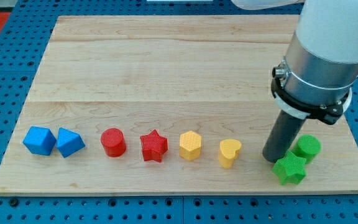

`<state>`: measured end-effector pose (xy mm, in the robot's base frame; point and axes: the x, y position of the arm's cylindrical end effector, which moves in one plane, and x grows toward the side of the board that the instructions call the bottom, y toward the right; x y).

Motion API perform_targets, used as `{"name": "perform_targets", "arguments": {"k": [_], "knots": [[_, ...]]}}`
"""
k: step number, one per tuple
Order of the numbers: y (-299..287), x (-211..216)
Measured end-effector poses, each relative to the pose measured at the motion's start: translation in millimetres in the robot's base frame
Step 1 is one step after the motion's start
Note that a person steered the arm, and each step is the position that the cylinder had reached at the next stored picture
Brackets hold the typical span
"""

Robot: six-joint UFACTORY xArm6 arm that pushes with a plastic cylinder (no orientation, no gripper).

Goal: Push the yellow heart close to yellow hexagon

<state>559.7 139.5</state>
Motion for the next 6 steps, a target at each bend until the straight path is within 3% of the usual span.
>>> {"name": "perform_targets", "arguments": {"k": [4,6], "knots": [[-119.2,3.9],[-122.6,58.0]]}}
